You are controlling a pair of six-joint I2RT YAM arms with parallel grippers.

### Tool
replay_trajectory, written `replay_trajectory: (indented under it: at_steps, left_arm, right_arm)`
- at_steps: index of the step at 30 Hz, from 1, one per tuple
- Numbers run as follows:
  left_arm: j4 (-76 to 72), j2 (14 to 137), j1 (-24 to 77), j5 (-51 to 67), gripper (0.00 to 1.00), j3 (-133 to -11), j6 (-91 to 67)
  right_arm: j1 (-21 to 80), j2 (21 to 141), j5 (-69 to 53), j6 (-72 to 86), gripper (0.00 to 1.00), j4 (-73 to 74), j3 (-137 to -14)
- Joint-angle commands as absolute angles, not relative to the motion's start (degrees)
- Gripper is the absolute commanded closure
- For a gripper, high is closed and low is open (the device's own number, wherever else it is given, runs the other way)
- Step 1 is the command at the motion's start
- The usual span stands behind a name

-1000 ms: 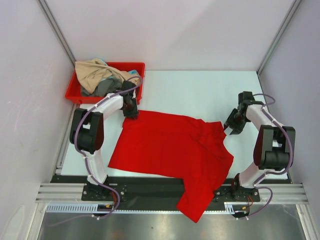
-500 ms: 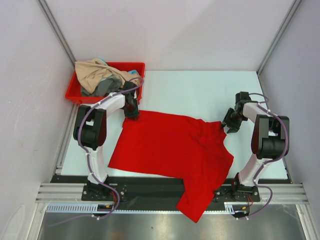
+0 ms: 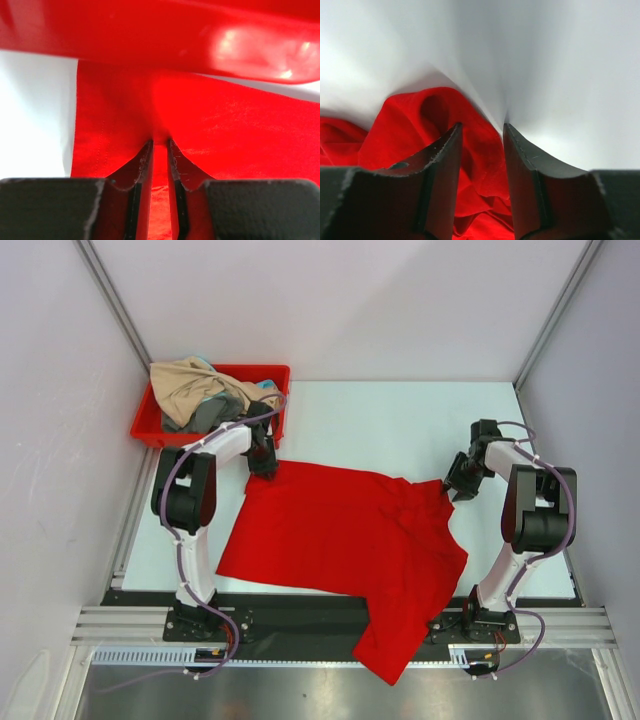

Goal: Fold and stack the t-shirts
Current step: Fold the tshirt

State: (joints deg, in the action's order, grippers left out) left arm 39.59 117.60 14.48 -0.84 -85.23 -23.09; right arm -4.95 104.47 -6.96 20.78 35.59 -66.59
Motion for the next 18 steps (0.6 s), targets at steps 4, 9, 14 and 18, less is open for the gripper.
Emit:
replay_trajectory:
  at_steps: [4,9,14,18]
  left_arm:
    - [38.93,118.92,14.06,-1.93,0.78,-87.1,-24.17]
    - [38.67,119.0,14.06,-1.85,0.79,-87.1,-24.17]
    - [39.11,118.74,14.06,-2.28,0.79,-87.37,-23.82]
    - [39.2,119.09,14.06,-2.37,0.79,-87.28,-23.64]
  right_arm:
    - [-5.27,103.28,-6.68,21.0,0.48,32.62,-67.68]
    - [-5.45,105.11,-6.25,20.57,0.49,33.04,-69.25]
    - [-7.12,103.11,-5.37,21.35,0.57,33.14,-67.42]
    - [-7.91,102.48,-4.57,21.71,0.6,33.05,-68.02]
